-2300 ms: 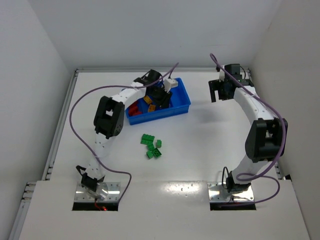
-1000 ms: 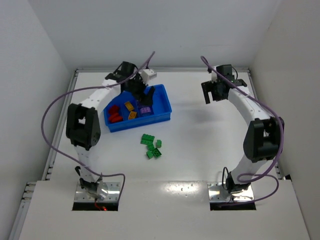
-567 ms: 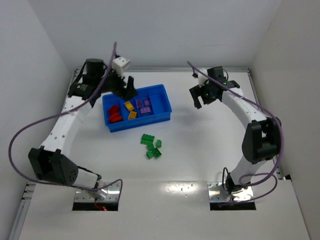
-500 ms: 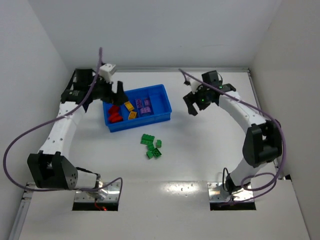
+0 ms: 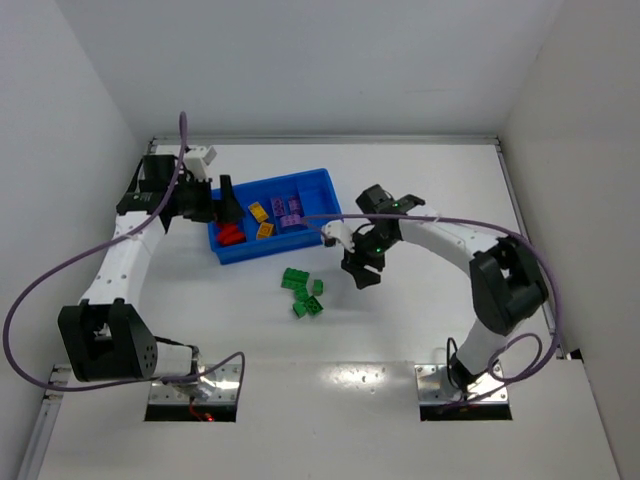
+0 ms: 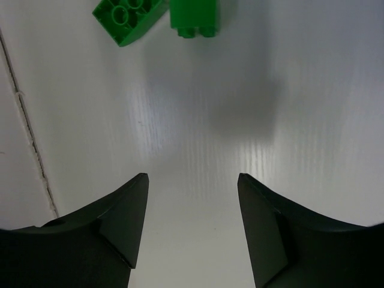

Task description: Sort the legos into containers by color

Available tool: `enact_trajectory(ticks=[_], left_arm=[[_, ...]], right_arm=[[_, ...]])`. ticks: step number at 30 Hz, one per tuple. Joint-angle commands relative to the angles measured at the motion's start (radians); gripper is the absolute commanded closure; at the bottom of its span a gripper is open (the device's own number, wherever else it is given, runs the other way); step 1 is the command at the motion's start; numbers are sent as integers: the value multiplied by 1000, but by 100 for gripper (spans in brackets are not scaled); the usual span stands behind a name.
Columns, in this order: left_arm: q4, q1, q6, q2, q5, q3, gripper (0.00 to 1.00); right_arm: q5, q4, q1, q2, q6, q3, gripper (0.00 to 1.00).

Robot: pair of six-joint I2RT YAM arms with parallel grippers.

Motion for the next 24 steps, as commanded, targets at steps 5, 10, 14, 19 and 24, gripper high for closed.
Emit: enact_trajectory(ticks=[5,10,14,19,24], left_arm=[[48,10,-19,-19,-4,-20,1],[82,10,-51,-19,-64,-29,1],[73,10,-42,2,-95,-29,1],[60,19,-9,24,-115,-20,1],[51,19,1,24,-124,-11,1]], right_arm=[[10,32,115,143,23,71,46],[48,87,182,208,155,103,47],[79,118,231,252,228,134,47],[110,164,267,304,278,171,47],[110,173,276,357,298,244,47]])
